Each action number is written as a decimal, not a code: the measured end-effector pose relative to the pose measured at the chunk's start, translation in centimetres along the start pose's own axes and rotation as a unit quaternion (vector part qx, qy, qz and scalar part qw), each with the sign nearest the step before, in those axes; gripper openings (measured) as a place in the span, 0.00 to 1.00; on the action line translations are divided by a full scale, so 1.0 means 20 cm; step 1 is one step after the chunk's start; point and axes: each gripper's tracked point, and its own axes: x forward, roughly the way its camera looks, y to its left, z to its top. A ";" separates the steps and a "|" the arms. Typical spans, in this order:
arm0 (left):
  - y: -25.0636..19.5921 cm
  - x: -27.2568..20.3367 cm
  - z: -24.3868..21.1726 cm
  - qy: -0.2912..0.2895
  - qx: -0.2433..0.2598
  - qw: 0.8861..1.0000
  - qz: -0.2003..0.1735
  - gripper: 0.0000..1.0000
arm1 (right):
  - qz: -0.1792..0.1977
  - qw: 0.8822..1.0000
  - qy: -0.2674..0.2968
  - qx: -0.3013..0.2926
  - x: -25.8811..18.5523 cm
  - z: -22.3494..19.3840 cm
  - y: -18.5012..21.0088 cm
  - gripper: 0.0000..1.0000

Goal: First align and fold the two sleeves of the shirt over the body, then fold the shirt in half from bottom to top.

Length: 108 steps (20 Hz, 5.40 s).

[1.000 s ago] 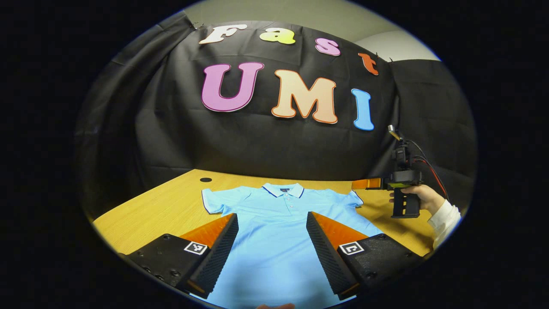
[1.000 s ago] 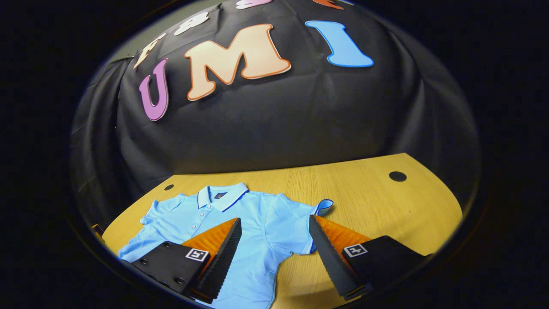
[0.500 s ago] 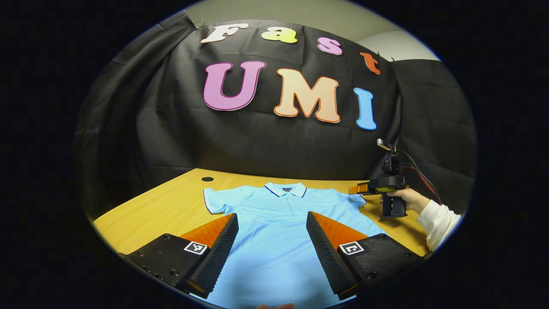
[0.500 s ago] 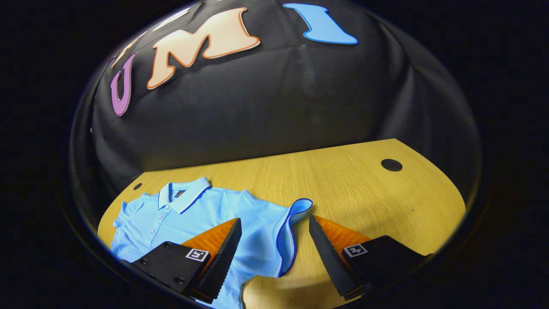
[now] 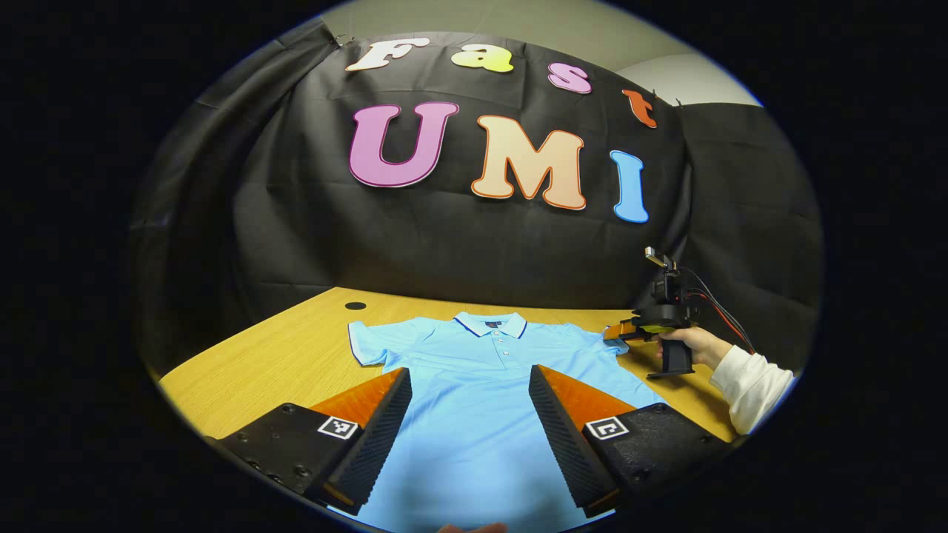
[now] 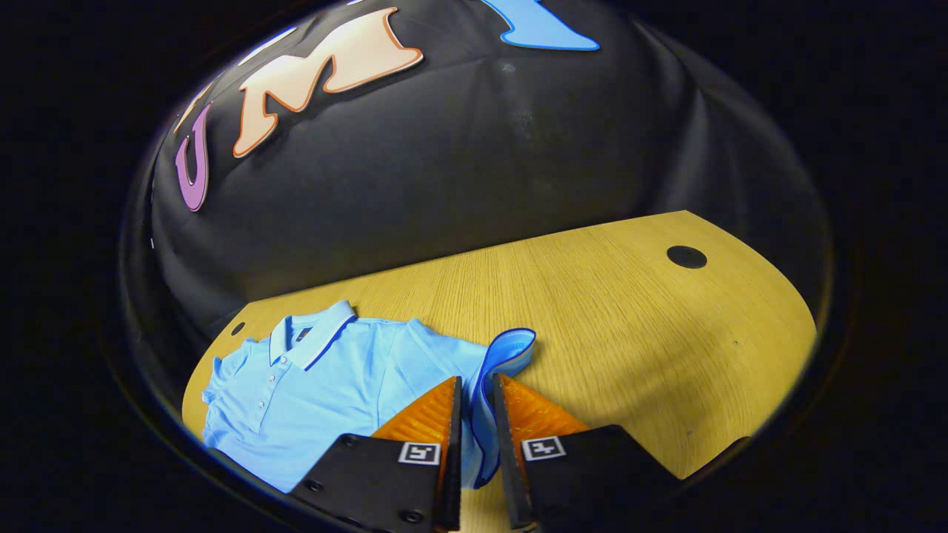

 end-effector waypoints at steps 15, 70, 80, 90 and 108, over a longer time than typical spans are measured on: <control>0.00 -0.01 0.01 0.001 -0.003 1.000 -0.003 0.94 | 0.084 0.993 -0.076 -0.027 -0.30 0.28 0.46 0.02; 0.80 0.82 -0.19 0.204 -0.056 0.973 0.088 0.93 | 0.195 0.961 -0.103 -0.164 -1.30 -0.42 0.42 0.95; 0.87 0.94 -0.37 0.270 -0.033 0.957 0.100 0.90 | 0.196 0.958 -0.146 -0.148 -1.44 -0.29 0.40 0.98; 0.89 0.92 -0.38 0.269 -0.019 0.957 0.108 0.53 | 0.177 0.962 -0.136 -0.156 -1.37 -0.30 0.30 0.98; 0.60 1.01 -0.11 0.183 -0.047 0.982 0.025 0.02 | 0.179 0.961 -0.139 -0.160 -1.40 -0.24 0.26 0.98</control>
